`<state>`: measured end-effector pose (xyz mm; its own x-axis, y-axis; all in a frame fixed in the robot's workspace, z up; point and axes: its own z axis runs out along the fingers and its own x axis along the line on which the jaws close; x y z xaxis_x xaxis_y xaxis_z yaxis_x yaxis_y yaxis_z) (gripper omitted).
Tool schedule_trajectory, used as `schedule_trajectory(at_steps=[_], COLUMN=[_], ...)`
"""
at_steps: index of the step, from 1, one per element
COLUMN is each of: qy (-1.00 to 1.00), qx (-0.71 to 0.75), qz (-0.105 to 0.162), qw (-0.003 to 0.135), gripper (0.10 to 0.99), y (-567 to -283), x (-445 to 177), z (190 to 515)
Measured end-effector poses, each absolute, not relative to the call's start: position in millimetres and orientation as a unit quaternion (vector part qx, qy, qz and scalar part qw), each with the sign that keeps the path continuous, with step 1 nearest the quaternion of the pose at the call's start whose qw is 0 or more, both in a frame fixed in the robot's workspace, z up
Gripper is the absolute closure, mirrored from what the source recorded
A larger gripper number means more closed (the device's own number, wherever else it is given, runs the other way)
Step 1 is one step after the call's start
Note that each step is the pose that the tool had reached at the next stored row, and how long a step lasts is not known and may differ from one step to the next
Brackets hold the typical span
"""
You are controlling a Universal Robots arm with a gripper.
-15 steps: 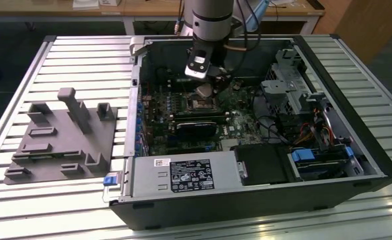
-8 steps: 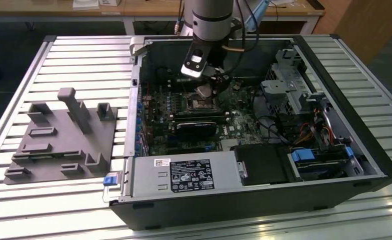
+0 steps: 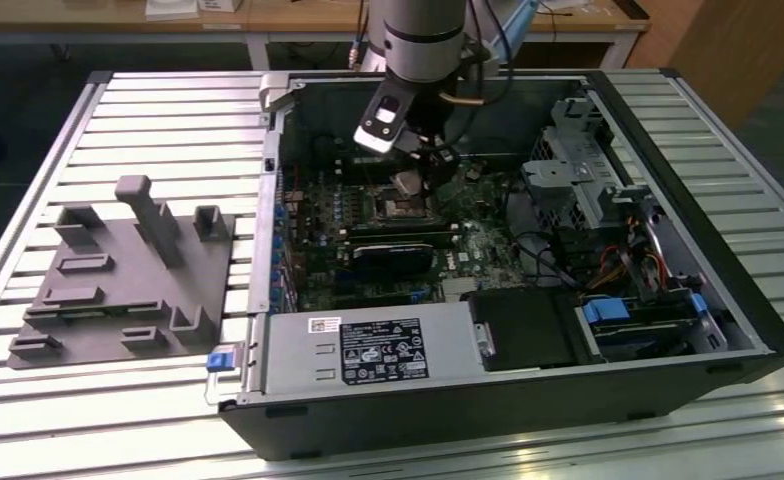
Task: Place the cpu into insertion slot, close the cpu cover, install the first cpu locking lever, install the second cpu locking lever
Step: 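Place the cpu into insertion slot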
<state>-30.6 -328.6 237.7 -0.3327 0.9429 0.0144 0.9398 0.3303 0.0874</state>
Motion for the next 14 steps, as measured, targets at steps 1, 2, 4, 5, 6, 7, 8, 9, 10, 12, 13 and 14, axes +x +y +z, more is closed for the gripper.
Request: schedule_trajectory(at_steps=[1,2,4,5,6,7,8,9,10,12,13,14], qy=[0.811,0.807,0.799,0.794,0.790,0.785,0.781,0.777,0.773,0.764,0.759,0.754], qx=[0.583,0.589,0.600,0.606,0.611,0.617,0.623,0.628,0.633,0.644,0.649,0.655], qz=[0.040,0.040,0.039,0.039,0.039,0.039,0.039,0.039,0.038,0.038,0.038,0.038], qw=[0.020,0.020,0.020,0.021,0.021,0.021,0.022,0.022,0.022,0.023,0.023,0.023], gripper=[0.545,0.545,0.545,0.545,0.545,0.545,0.545,0.545,0.545,0.545,0.545,0.545], y=[-328.6,-328.6,-328.6,-328.6,-328.6,-328.6,-328.6,-328.6,-328.6,-328.6,-328.6,-328.6], x=[-30.6,-30.6,-30.6,-30.6,-30.6,-30.6,-30.6,-30.6,-30.6,-30.6,-30.6,-30.6], z=[237.6,237.6,237.5,237.4,237.4,237.3,237.3,237.3,237.2,237.1,237.1,237.0])
